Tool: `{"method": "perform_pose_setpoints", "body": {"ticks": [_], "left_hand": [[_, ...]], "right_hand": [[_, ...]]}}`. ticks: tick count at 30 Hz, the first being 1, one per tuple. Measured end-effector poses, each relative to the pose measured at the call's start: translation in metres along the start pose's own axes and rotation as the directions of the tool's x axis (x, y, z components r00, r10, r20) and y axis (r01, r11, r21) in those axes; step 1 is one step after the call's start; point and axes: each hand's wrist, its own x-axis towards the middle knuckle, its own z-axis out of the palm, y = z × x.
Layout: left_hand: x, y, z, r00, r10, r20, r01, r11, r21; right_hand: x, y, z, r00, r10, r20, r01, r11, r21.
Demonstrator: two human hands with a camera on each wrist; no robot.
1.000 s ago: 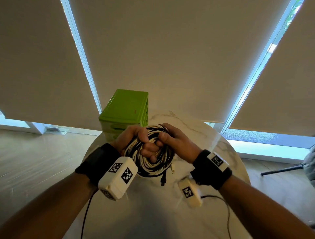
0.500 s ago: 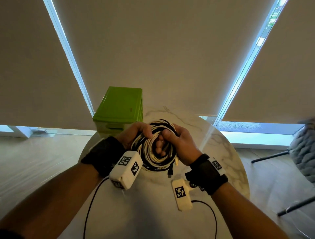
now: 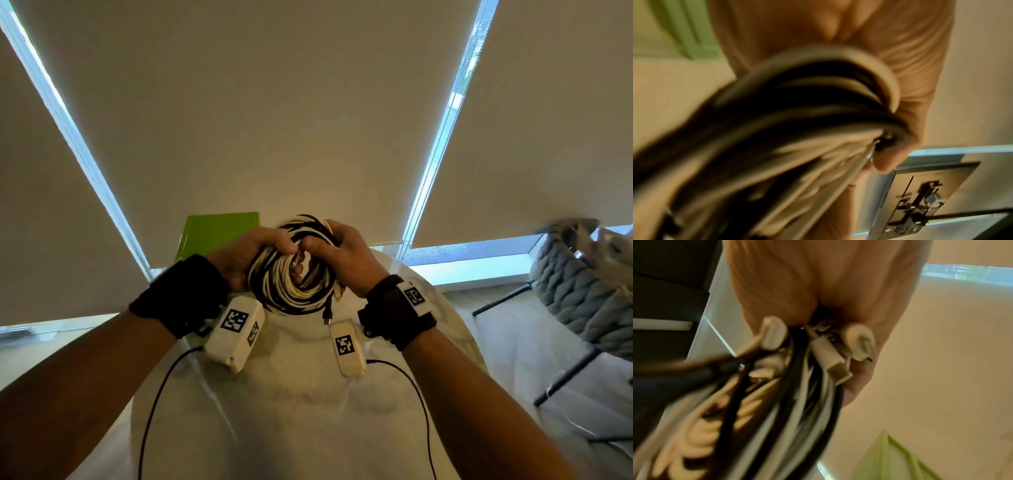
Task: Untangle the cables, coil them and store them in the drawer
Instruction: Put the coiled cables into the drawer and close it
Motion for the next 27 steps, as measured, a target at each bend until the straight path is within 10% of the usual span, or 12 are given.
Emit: {"method": "perform_pose_setpoints", "body": {"ticks": [9, 14, 23, 27], "left_hand": [[0.013, -0.013, -0.011, 0.957, 0.219, -0.191, -0.118, 0.894, 0.433], [0.023, -0.024, -0.02, 0.9, 0.322, -0.295, -0.128, 0.84, 0.527], [0.014, -0.062, -0.03, 0.924, 0.088, -0.371, 0.081, 0.905, 0.418], [0.004, -0.076, -0.025, 0.906, 0.067, -0.417, 0.145, 0.878, 0.456]], "right_hand": [[0.017, 0.007, -0.011, 0.999, 0.031, -0.025, -0.038, 0.928, -0.371], [0.017, 0.021, -0.006, 0.994, 0.103, -0.028, -0.107, 0.947, -0.303], [-0.014, 0.068, 0.009, 0.936, 0.329, 0.123, -0.329, 0.944, -0.017], [-0.027, 0.089, 0.029, 0.95, 0.313, -0.019, -0.313, 0.95, 0.013]]}}
